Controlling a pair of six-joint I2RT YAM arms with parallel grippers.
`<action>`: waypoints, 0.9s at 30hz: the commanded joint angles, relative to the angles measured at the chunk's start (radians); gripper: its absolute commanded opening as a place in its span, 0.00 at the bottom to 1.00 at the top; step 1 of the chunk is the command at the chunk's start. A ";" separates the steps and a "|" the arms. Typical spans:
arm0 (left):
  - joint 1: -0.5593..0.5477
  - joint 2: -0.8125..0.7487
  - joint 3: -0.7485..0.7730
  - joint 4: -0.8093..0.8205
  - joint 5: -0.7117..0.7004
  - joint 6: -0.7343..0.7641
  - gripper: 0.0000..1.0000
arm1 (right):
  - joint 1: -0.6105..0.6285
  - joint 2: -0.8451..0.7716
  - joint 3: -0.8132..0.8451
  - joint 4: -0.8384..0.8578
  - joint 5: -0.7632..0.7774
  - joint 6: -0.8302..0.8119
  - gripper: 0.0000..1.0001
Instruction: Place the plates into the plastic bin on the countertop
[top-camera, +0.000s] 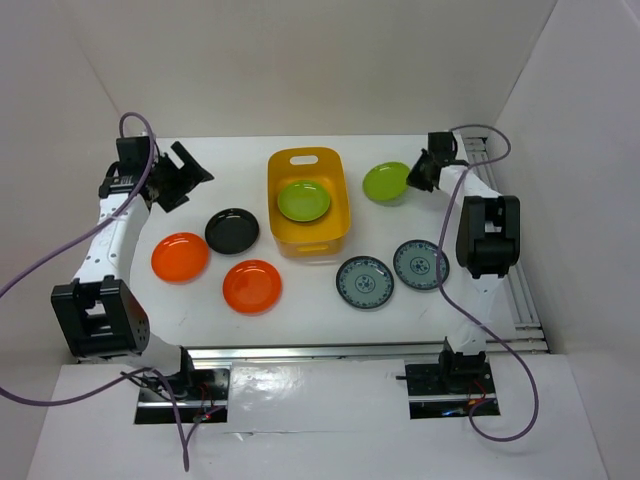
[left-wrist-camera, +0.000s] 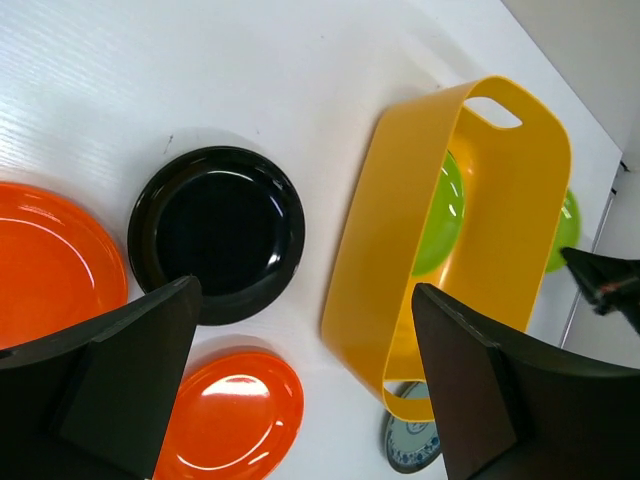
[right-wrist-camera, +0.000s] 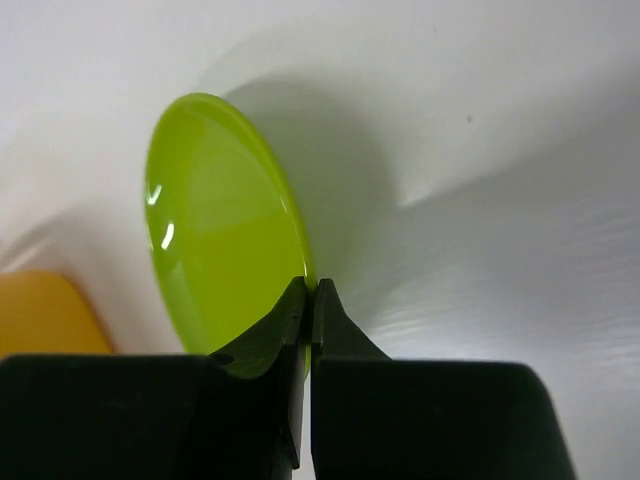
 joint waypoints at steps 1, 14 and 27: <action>0.019 0.035 -0.016 0.060 0.023 0.000 1.00 | 0.056 -0.172 0.137 -0.028 0.166 0.012 0.00; 0.070 0.327 0.033 0.143 0.065 0.086 1.00 | 0.403 -0.255 0.235 -0.083 0.300 -0.097 0.00; 0.021 0.445 0.001 0.224 0.008 0.120 0.97 | 0.561 -0.143 0.274 -0.152 0.320 -0.106 0.00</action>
